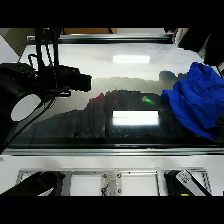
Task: Fold the clothes and pants, and hang the long-sleeved shirts on hangers.
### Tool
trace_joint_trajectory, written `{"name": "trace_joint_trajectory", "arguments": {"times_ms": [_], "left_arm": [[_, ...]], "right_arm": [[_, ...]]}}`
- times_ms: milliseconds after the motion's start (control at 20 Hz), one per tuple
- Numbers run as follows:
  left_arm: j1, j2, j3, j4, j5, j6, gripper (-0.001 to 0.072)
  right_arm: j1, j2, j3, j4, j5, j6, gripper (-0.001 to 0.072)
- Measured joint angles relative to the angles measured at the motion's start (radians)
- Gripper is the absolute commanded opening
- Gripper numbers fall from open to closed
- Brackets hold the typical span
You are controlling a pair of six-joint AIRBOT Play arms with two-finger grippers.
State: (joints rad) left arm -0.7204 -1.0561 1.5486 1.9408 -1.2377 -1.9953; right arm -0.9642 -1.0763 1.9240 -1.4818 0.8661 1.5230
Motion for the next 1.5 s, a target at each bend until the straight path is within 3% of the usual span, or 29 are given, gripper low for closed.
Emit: {"name": "trace_joint_trajectory", "arguments": {"times_ms": [200, 850, 1500], "left_arm": [[0.0, 0.0, 0.0, -0.004, -0.001, 0.0, 0.0013], [0.0, 0.0, 0.0, -0.007, -0.008, 0.0, 0.0013], [0.0, -0.001, 0.0, -0.054, -0.031, -0.028, 0.0013]], "right_arm": [[0.0, -0.047, 0.017, -0.003, -0.031, 0.09, 0.0004], [-0.072, -0.19, 0.129, -0.09, -0.133, 0.236, 0.0004], [-0.094, -0.221, 0.13, -0.093, -0.177, 0.255, 0.0004]]}}
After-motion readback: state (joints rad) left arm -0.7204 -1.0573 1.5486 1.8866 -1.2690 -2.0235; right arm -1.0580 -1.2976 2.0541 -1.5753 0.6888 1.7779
